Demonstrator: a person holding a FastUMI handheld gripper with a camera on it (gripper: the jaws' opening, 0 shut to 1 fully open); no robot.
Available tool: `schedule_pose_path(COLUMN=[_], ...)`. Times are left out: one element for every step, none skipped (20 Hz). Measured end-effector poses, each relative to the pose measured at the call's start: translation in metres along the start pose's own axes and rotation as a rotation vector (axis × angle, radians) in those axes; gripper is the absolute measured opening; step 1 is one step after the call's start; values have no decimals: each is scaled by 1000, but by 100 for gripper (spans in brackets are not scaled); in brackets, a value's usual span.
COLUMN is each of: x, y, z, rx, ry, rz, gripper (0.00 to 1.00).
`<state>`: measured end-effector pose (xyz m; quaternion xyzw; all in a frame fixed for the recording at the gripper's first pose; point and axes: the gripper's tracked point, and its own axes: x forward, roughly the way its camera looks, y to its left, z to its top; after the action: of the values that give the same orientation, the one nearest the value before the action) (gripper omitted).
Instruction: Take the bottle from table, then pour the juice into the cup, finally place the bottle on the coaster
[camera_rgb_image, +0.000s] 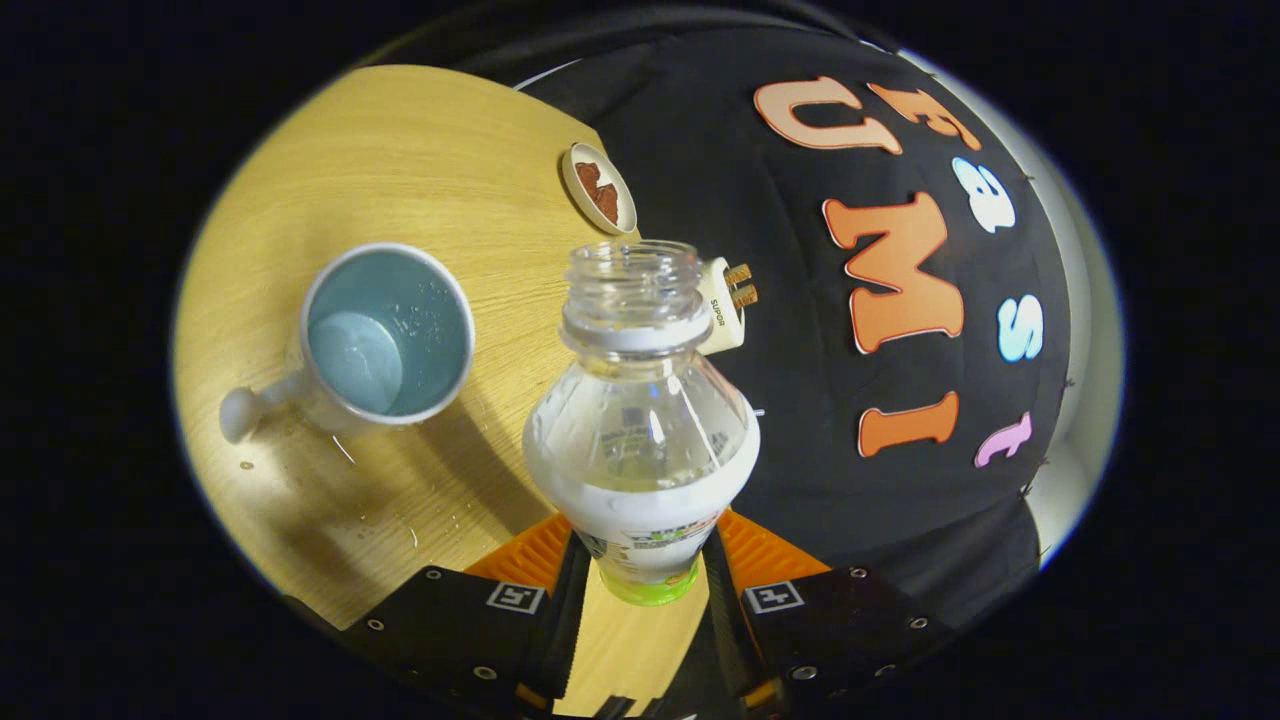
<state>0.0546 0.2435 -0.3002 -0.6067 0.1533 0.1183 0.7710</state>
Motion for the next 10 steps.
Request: schedule_pose_path(x=[1, 0, 0, -1, -1, -2, -2, -1, 0, 1], y=[1, 2, 2, 2, 1, 1, 0, -1, -2, -3], z=[0, 0, 0, 1, 1, 2, 1, 1, 0, 1], rx=[-26, -47, -67, -86, -108, -129, -149, -167, -185, -199], ry=[-5, -9, -11, -14, -17, -20, -23, -24, -23, -22], rz=[-5, -7, -10, -15, -20, -26, -32, -38, -42, -45], gripper=[58, 58, 58, 58, 58, 58, 58, 58, 58, 58])
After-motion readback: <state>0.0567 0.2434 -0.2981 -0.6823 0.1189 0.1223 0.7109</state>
